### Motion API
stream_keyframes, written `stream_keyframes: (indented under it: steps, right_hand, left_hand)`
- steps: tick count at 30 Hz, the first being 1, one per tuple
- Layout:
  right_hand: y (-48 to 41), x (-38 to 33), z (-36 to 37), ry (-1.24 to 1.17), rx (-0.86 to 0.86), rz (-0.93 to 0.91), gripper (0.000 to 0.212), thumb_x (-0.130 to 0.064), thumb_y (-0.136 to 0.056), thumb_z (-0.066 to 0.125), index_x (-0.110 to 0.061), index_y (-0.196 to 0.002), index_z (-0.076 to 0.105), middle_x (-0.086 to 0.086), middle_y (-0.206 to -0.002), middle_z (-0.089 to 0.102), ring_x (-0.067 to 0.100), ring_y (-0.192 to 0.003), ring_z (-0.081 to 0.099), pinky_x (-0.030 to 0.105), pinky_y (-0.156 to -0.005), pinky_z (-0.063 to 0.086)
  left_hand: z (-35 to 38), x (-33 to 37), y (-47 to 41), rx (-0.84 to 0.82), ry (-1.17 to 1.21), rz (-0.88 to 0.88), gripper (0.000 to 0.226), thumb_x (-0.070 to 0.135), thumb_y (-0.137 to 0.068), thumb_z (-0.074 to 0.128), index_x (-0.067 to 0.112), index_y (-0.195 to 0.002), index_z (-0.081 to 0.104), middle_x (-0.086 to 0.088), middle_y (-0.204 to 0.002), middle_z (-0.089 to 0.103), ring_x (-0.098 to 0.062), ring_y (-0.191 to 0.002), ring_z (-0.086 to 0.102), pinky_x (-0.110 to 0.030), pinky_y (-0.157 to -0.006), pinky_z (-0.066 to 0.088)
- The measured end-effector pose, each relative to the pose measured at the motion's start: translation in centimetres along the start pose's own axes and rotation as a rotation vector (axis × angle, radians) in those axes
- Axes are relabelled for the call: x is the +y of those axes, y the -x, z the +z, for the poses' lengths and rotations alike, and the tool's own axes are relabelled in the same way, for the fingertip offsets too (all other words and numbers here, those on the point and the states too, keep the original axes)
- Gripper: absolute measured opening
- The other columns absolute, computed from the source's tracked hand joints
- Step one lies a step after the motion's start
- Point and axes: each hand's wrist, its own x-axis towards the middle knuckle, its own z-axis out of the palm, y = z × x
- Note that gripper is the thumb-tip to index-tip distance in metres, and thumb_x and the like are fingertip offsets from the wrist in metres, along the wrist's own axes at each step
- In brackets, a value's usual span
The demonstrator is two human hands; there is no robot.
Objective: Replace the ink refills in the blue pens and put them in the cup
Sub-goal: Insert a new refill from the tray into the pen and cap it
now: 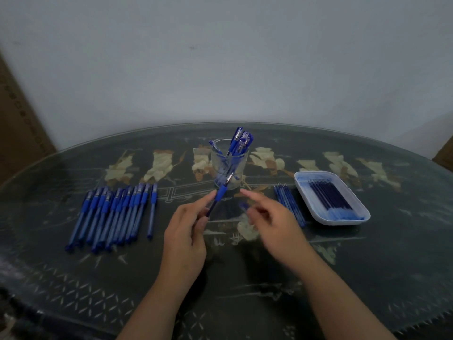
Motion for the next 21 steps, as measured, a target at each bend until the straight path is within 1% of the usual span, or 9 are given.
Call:
stream_keyframes:
  steps: [2,4,6,7,10,12,14,18,21]
  right_hand:
    - [0.0,-1.0,-1.5,-0.278,0.005,0.136,0.04,-0.011,-0.102,0.046,-0.042,-0.12,0.064,0.0,-0.092,0.067,0.011,-0.082,0.065,0.022,-0.076,0.056]
    - [0.1,-1.6,-2.5,-0.501,0.06,0.186,0.037,-0.007,-0.103,0.043,-0.031,-0.11,0.071,0.004,-0.087,0.07,0.015,-0.081,0.068,0.028,-0.078,0.058]
    - [0.1,-1.8,-3.0,-0.636,0.104,0.191,0.027,-0.007,-0.102,0.046,-0.018,-0.109,0.07,0.004,-0.082,0.071,0.019,-0.081,0.07,0.032,-0.078,0.058]
    - [0.1,-1.9,-3.2,-0.684,0.117,0.187,0.024,-0.007,-0.101,0.047,-0.015,-0.11,0.068,0.005,-0.081,0.072,0.02,-0.08,0.07,0.033,-0.078,0.057]
    - [0.1,-2.4,-3.3,-0.8,0.146,0.151,0.025,-0.004,-0.099,0.049,-0.014,-0.116,0.065,0.009,-0.082,0.072,0.022,-0.082,0.072,0.033,-0.078,0.059]
    - [0.2,-2.8,-3.2,-0.85,0.166,0.119,0.029,-0.001,-0.099,0.049,-0.016,-0.12,0.064,0.013,-0.085,0.072,0.023,-0.085,0.072,0.032,-0.079,0.06]
    - [0.2,-3.0,-2.9,-0.833,0.213,0.09,0.029,-0.001,-0.098,0.051,-0.016,-0.117,0.067,0.017,-0.09,0.072,0.025,-0.09,0.072,0.031,-0.081,0.059]
    - [0.4,-3.2,-2.6,-0.74,0.325,0.019,0.021,-0.002,-0.095,0.058,-0.012,-0.11,0.068,0.014,-0.092,0.073,0.027,-0.091,0.073,0.032,-0.08,0.06]
    - [0.4,-3.2,-2.4,-0.676,0.339,-0.006,0.019,-0.006,-0.093,0.062,-0.015,-0.108,0.067,0.012,-0.094,0.073,0.023,-0.091,0.073,0.034,-0.078,0.06]
  left_hand:
    - [0.0,0.1,0.0,-0.016,-0.021,0.033,0.067,-0.009,-0.091,0.053,0.042,-0.134,0.049,0.01,-0.106,0.055,0.0,-0.103,0.055,-0.005,-0.087,0.04]
    - [0.1,0.1,0.1,-0.028,-0.045,0.059,0.065,-0.009,-0.091,0.053,0.039,-0.135,0.05,0.01,-0.107,0.054,0.0,-0.103,0.055,-0.005,-0.088,0.039]
    - [0.1,0.1,0.1,-0.039,-0.056,0.075,0.064,-0.01,-0.09,0.053,0.036,-0.136,0.052,0.009,-0.107,0.054,0.0,-0.102,0.054,-0.004,-0.087,0.039]
    - [0.1,0.1,0.1,-0.042,-0.057,0.083,0.064,-0.011,-0.09,0.054,0.034,-0.136,0.052,0.009,-0.106,0.055,0.0,-0.101,0.054,-0.005,-0.086,0.04]
    - [0.2,0.3,0.1,-0.057,-0.049,0.095,0.066,-0.012,-0.088,0.055,0.034,-0.135,0.053,0.007,-0.106,0.055,-0.001,-0.1,0.055,-0.005,-0.086,0.041]
    - [0.3,0.4,0.1,-0.075,-0.045,0.104,0.067,-0.013,-0.088,0.056,0.035,-0.135,0.052,0.007,-0.107,0.054,0.0,-0.1,0.054,-0.005,-0.086,0.041]
    - [0.3,0.4,0.2,-0.094,-0.045,0.124,0.068,-0.012,-0.087,0.058,0.035,-0.136,0.052,0.009,-0.107,0.054,-0.002,-0.1,0.055,-0.008,-0.086,0.044]
    - [0.4,0.3,0.2,-0.121,-0.039,0.157,0.066,-0.012,-0.086,0.06,0.032,-0.136,0.055,0.011,-0.106,0.054,-0.004,-0.098,0.057,-0.013,-0.084,0.047]
    - [0.4,0.4,0.3,-0.149,-0.03,0.165,0.067,-0.011,-0.086,0.061,0.033,-0.135,0.055,0.015,-0.107,0.053,-0.005,-0.099,0.058,-0.019,-0.083,0.05]
